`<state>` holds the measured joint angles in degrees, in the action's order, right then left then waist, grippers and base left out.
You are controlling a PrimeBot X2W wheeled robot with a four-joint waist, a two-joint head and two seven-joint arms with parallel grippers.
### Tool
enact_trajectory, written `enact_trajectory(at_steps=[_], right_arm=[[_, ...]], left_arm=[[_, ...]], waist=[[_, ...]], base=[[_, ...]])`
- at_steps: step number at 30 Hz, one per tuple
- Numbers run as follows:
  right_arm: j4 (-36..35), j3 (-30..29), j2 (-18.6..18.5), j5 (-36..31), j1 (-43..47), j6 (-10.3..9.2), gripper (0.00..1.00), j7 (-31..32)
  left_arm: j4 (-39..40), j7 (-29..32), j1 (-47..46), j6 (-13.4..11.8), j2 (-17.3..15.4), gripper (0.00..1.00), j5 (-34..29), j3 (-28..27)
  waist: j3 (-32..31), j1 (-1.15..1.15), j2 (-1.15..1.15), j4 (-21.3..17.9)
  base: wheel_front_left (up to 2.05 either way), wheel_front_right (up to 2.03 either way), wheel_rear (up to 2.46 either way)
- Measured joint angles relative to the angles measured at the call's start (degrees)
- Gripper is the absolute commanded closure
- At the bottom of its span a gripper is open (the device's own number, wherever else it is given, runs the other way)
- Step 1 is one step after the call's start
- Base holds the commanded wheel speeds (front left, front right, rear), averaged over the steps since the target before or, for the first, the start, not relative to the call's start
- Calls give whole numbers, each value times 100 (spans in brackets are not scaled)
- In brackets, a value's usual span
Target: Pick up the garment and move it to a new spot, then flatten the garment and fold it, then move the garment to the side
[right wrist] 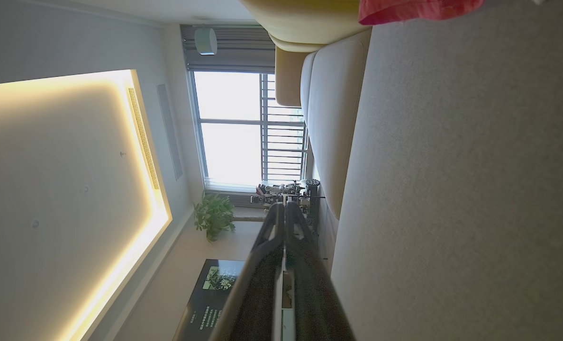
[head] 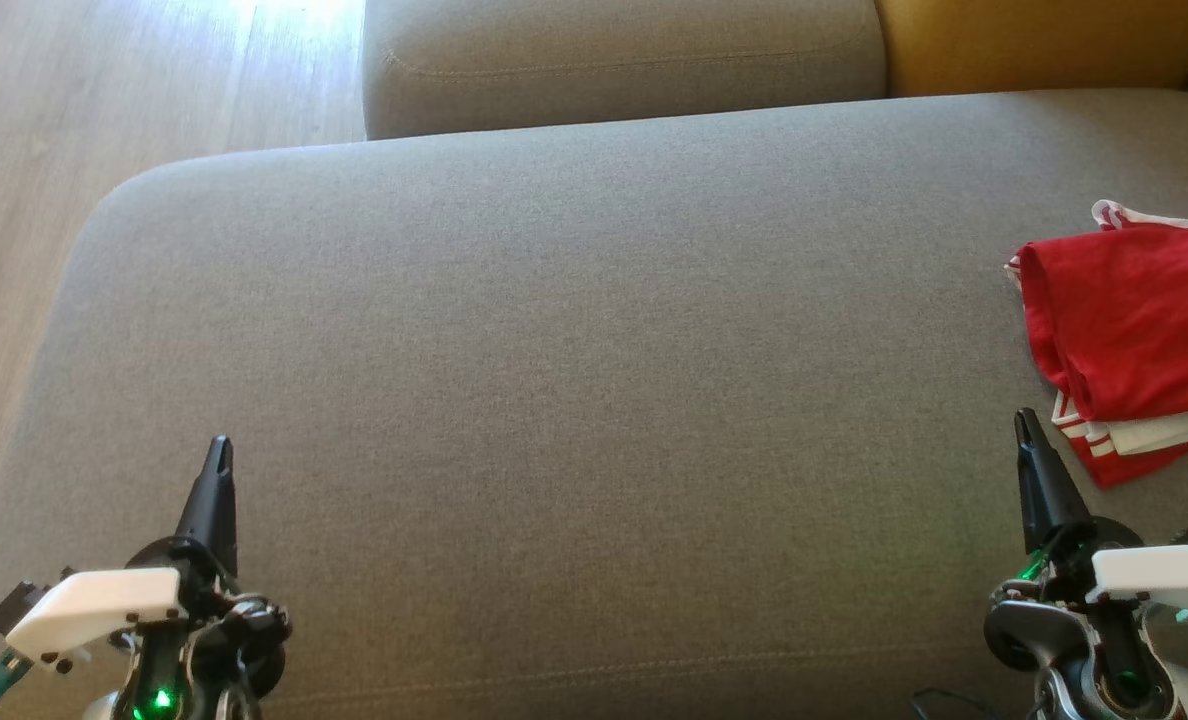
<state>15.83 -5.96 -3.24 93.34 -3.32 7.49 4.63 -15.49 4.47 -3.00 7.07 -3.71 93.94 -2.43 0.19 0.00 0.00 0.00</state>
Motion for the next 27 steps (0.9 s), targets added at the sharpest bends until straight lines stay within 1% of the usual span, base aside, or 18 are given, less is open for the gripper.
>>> enact_trajectory(at_steps=[27], right_arm=[[0, -58, 2, -9, -1, 0, 100, 49]], left_arm=[[-1, 48, -1, 0, 26, 100, -9, -37]], waist=[[-1, 0, 0, 0]], base=[[0, 0, 0]])
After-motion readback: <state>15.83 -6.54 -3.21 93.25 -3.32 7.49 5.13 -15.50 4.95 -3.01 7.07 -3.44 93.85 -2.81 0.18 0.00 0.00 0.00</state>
